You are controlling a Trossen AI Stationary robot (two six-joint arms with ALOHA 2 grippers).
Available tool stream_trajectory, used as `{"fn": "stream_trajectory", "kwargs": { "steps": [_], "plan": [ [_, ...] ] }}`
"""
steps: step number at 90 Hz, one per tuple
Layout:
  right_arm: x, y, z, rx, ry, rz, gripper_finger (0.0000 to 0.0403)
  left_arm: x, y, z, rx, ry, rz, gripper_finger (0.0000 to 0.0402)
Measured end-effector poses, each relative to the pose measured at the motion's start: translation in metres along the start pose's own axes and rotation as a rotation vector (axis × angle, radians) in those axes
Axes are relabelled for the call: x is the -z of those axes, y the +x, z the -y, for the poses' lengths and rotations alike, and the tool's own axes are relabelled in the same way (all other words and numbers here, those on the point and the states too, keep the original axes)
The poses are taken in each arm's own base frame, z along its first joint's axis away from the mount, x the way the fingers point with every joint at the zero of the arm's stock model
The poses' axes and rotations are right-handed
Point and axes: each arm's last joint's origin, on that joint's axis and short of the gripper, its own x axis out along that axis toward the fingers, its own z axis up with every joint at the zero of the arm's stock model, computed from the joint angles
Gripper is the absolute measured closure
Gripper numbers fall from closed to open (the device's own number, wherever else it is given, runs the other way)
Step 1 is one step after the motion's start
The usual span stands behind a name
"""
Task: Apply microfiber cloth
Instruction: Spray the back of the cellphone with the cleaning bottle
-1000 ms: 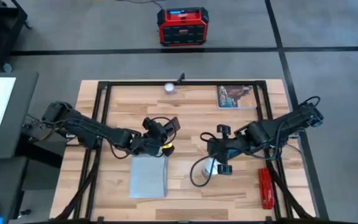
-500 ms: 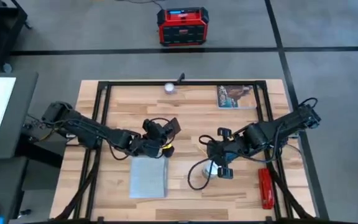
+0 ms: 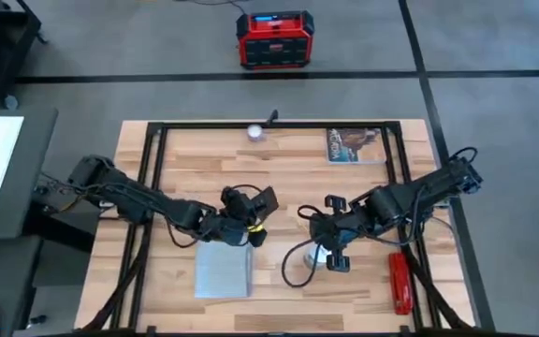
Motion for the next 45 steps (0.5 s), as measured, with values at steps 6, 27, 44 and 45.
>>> {"fn": "stream_trajectory", "kwargs": {
  "steps": [6,27,44,45],
  "plan": [
    [0.000,0.005,-0.001,0.007,-0.009,-0.019,0.0403,0.000,0.004,0.003,-0.027,0.038,-0.029,0.0399],
    [0.000,0.005,-0.001,0.010,-0.026,-0.023,0.0403,0.006,0.006,-0.001,-0.105,0.042,-0.071,0.0399],
    [0.000,0.006,-0.001,0.014,-0.036,-0.025,0.0403,0.002,0.014,-0.008,-0.139,0.056,-0.066,0.0399],
    [0.000,0.006,-0.001,0.015,-0.036,-0.024,0.0403,0.001,0.014,-0.009,-0.143,0.057,-0.064,0.0399]
  ]
}}
